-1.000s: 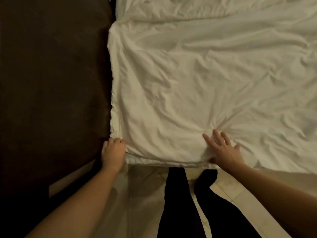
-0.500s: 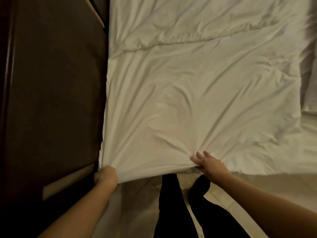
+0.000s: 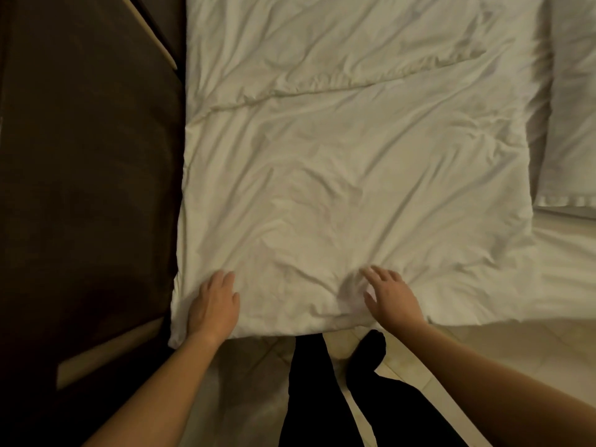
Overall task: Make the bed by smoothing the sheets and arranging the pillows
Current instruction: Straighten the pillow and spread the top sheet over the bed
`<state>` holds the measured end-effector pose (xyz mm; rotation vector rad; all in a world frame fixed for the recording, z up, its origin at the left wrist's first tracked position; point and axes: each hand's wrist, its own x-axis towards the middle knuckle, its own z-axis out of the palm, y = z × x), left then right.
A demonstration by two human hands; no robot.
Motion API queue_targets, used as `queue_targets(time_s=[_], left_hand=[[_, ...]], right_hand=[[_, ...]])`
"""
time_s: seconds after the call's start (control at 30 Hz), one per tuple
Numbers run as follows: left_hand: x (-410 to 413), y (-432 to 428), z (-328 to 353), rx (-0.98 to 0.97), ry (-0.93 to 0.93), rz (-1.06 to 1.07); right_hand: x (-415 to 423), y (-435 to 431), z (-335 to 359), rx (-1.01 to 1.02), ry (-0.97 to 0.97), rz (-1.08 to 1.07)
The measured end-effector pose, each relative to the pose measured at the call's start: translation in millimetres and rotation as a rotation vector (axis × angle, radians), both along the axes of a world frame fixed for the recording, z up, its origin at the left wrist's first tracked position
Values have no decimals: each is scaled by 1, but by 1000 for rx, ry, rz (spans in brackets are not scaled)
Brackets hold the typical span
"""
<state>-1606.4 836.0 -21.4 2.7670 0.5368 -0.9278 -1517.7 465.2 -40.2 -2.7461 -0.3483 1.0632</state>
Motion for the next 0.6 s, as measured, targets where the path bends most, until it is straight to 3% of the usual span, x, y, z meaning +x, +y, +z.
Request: queue_targets(time_s=[0.1,0.27,0.43,0.6], left_hand=[[14,-23,-16,-163,37,-28],[-1,-30,-63,-119,203,-39],[3,-34,-77,-65,290,-39],[27,-73,-42,-27,293,128]], right_hand=[[4,-22,-5,-107,1,-82],[-4,-103,-25,-212,96,-287],[-14,-174,-39,-146,258,-154],[2,-163,-24,-99,217,-164]])
